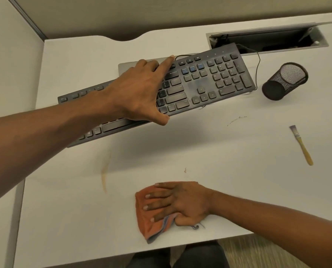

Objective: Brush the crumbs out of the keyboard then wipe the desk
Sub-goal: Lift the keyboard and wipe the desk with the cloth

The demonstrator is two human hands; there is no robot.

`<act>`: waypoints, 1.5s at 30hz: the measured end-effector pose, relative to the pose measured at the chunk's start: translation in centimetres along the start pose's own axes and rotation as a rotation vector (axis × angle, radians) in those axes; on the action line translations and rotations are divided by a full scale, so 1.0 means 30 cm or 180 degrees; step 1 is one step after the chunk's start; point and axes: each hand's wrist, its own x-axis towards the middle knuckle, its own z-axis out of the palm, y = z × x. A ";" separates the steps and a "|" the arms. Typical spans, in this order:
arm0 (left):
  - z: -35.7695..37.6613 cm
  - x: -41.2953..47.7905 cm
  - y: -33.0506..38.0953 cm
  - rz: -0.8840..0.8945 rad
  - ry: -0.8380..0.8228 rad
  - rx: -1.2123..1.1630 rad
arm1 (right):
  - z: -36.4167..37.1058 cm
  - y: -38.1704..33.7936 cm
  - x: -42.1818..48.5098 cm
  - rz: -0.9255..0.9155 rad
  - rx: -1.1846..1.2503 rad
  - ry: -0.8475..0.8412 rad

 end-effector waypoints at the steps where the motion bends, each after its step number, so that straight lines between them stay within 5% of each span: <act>1: 0.000 0.000 0.003 -0.0005 0.0003 -0.0001 | 0.007 -0.004 -0.036 0.0125 -0.0103 -0.0020; 7: 0.005 0.026 0.029 0.0000 0.0017 -0.0027 | 0.033 -0.022 -0.171 0.0957 -0.1045 0.0083; 20: 0.003 0.159 0.087 -0.0048 -0.0047 -0.0115 | -0.083 0.212 -0.332 0.2789 -0.1018 0.1138; 29: 0.009 0.204 0.110 -0.0050 -0.0099 -0.0154 | -0.164 0.396 -0.558 0.3704 -0.1230 0.1227; 34: 0.014 0.203 0.101 -0.0067 -0.0139 -0.0153 | -0.153 0.422 -0.614 0.4029 -0.0582 0.1682; 45: -0.012 0.148 0.059 0.0068 -0.0062 -0.0072 | -0.117 0.398 -0.636 0.3734 0.0140 0.2130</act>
